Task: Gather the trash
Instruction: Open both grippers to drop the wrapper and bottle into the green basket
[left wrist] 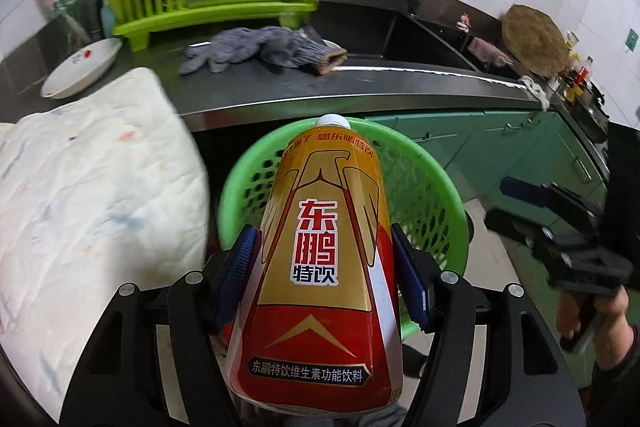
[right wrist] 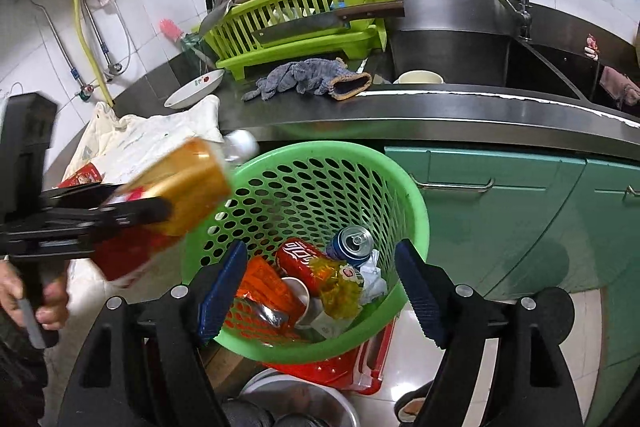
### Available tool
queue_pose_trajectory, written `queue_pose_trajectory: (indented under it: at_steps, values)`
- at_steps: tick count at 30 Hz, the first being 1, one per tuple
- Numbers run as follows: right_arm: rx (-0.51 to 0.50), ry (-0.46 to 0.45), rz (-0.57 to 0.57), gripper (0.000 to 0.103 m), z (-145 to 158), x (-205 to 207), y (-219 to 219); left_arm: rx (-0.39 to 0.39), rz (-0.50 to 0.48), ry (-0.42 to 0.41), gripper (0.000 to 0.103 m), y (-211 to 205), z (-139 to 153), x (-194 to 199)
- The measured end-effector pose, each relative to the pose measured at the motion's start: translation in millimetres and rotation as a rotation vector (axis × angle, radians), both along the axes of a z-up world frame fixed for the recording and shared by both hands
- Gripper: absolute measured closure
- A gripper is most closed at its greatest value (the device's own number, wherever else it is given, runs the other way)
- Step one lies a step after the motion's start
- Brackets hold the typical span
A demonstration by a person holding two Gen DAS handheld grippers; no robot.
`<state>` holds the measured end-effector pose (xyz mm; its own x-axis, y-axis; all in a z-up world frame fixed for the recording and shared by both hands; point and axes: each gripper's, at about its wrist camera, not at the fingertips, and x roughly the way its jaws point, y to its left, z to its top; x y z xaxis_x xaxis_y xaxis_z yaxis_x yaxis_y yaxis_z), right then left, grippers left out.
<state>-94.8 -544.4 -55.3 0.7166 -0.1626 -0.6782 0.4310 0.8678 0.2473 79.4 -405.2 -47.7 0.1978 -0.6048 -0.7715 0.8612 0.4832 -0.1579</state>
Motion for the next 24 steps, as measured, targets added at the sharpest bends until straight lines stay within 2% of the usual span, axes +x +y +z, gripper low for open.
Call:
queue_pose_trajectory:
  at_steps: [6,11,12,15,24]
  values:
    - [-0.02,-0.006,-0.003,0.029,3.5,-7.8,0.5,-0.009,-0.013,0.041,0.037,-36.3,-20.9,-5.3]
    - [-0.012,-0.005,-0.015,0.029,2.1,-13.1,-3.3,-0.001,-0.023,0.055,0.036,-48.9,-36.2,-10.5]
    - [-0.011,-0.004,-0.018,0.029,1.9,-14.0,-4.1,-0.007,-0.028,0.057,0.032,-49.3,-37.3,-11.9]
    - [-0.009,-0.003,-0.026,0.029,1.5,-16.2,-5.9,-0.02,-0.024,0.051,0.026,-47.9,-36.5,-14.5]
    - [-0.019,-0.014,-0.005,0.029,5.8,-12.1,4.6,-0.033,-0.022,-0.017,0.026,-23.3,-16.1,-19.6]
